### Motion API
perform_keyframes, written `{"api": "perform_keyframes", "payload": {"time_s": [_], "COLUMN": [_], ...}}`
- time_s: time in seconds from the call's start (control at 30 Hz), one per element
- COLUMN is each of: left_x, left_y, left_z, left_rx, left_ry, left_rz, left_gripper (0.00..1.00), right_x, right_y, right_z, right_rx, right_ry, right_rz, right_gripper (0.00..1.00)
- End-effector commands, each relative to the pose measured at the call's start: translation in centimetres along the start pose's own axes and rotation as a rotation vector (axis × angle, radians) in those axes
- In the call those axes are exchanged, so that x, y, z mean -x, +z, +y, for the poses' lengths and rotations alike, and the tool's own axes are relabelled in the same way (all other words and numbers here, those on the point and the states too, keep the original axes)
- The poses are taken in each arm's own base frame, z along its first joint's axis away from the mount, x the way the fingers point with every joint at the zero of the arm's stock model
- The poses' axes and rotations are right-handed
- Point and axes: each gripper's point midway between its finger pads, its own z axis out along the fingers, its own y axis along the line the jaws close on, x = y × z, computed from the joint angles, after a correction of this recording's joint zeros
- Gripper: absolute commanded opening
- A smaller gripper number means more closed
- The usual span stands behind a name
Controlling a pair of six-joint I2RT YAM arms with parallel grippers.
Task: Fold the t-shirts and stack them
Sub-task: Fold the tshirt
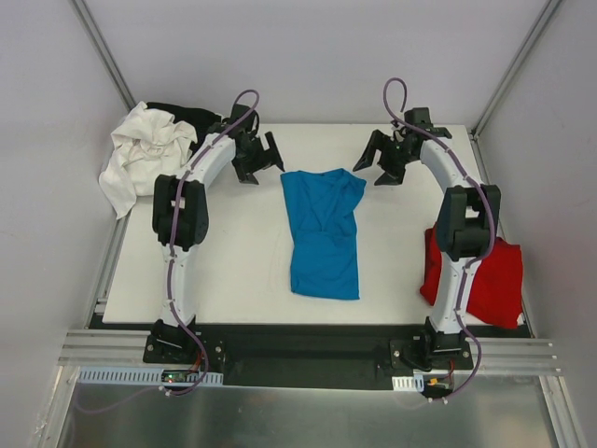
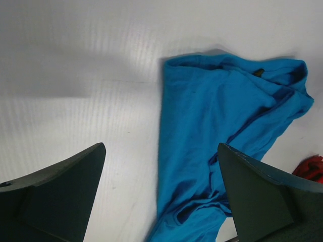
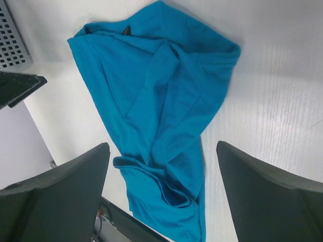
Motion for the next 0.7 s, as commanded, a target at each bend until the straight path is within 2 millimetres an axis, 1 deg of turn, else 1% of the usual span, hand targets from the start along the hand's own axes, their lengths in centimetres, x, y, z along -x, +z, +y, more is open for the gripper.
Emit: {"api": "perform_keyframes", "payload": {"time_s": [0.0,0.13,0.3,0.33,0.4,0.43,0.5,0.57,0.67], "left_x": [0.4,-0.8,-1.9,-1.9,-2.2,-2.1,-2.3,-2.2,-2.4], "left_y": [-0.2,0.7,2.3,2.5,3.2,3.3,3.9,4.2,5.1], "left_z": [-2.5,-2.9,-2.3,-2.2,-1.9,-1.9,-1.8,-1.9,-2.3], "left_rx": [-0.073,-0.059,-0.032,-0.027,-0.018,-0.015,-0.016,-0.021,-0.035], "left_ry": [-0.001,0.016,-0.01,-0.014,-0.022,-0.022,-0.023,-0.022,-0.022], "left_rz": [-0.005,0.014,0.048,0.049,0.059,0.057,0.071,0.073,0.089], "left_gripper": [0.93,0.93,0.93,0.92,0.92,0.92,0.92,0.92,0.89], "right_x": [1.9,2.4,3.0,3.4,3.3,3.8,3.4,3.2,2.6], "right_y": [0.0,0.2,0.7,0.9,1.5,1.7,2.2,2.5,2.6], "right_z": [-0.2,-1.0,-1.8,-1.8,-2.0,-1.8,-2.0,-1.9,-2.1], "right_rx": [0.05,0.071,0.084,0.089,0.095,0.114,0.123,0.131,0.129], "right_ry": [0.03,0.055,0.088,0.088,0.126,0.121,0.155,0.147,0.137], "right_rz": [-0.009,-0.002,-0.018,-0.034,-0.038,-0.059,-0.05,-0.05,-0.039], "right_gripper": [0.91,0.91,0.9,0.9,0.9,0.9,0.9,0.9,0.9]}}
